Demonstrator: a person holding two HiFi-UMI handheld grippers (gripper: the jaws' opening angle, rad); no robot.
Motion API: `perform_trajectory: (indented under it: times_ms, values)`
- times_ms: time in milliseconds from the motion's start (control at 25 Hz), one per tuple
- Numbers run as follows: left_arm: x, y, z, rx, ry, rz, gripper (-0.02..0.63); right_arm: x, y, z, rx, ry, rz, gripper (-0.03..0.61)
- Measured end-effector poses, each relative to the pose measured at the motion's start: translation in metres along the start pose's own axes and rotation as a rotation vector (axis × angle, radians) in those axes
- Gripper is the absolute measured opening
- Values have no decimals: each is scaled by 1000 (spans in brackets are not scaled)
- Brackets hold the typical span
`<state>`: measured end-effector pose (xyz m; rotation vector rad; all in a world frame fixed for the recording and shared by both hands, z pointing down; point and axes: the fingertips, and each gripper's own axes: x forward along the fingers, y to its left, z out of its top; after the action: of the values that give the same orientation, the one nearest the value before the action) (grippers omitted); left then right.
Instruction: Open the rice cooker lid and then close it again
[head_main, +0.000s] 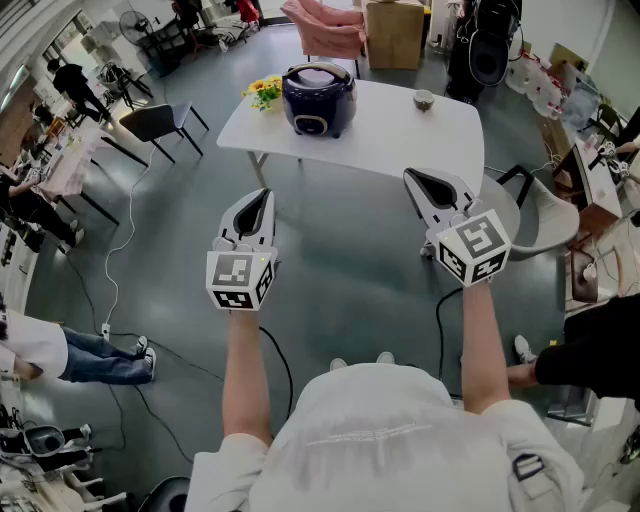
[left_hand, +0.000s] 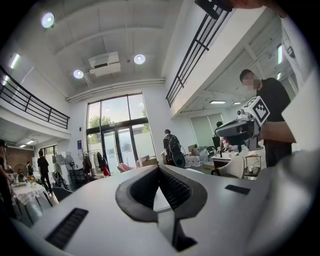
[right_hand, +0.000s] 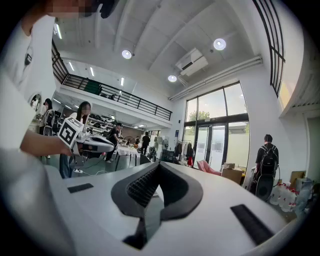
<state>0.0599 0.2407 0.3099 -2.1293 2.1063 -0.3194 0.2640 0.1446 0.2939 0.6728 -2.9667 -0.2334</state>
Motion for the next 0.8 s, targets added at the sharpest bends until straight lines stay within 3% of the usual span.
perform_trajectory:
  times_ms: [800]
  values:
    - [-8,4,-16,-20,25,-15,14,2,9,-6,58,4,-7,17]
